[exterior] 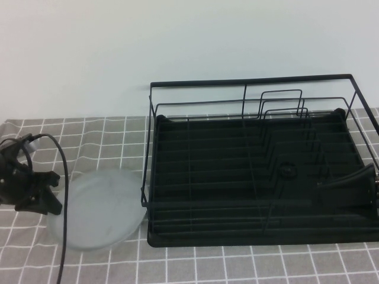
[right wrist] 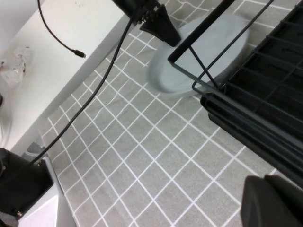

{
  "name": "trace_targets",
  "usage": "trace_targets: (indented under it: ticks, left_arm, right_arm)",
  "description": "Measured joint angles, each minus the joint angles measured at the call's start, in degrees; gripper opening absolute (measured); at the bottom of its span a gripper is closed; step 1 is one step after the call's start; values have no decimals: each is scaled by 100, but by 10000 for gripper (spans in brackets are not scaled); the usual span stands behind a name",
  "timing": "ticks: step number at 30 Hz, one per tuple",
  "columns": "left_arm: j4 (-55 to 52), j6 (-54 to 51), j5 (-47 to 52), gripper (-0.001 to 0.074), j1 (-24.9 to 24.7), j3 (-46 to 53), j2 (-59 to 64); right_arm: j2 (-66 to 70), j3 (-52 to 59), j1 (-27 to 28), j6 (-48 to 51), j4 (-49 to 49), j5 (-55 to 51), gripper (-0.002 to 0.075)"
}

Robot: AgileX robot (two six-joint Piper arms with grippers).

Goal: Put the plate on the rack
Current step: Pick up the plate from the table, then hand over the plate

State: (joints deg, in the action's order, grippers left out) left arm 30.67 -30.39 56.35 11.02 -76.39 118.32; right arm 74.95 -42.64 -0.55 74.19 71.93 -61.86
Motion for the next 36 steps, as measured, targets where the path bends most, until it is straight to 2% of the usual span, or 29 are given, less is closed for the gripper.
trace_targets:
  ticks: [7,13,21,24,27,31,36]
  left_arm:
    - [-2,48,-4,0,10,-60,-181]
    - [268,-26,-5,0,270,-154,-758]
    - [1805,-687,303,1,882,-158,-1788]
    - [2182,-868,466,0,909,-158,-2244]
    - [2259,-868,553,0,694,-158,-2683]
    - [1963,-682,581,0,44,-158,-3186]
    - [1143,-121,408,0,-1080,-158,-3551]
  right_arm:
    - [0,0,0,0,0,0,-3]
    - [0,0,0,-11,0,-12,-3]
    - [0,0,0,1,374,-250,-3]
    - [0,0,0,1,668,-293,-2]
    - [0,0,0,1,928,-293,11]
    - [0,-10,0,1,1210,-293,99]
    - [0,-10,0,1,1414,-326,358]
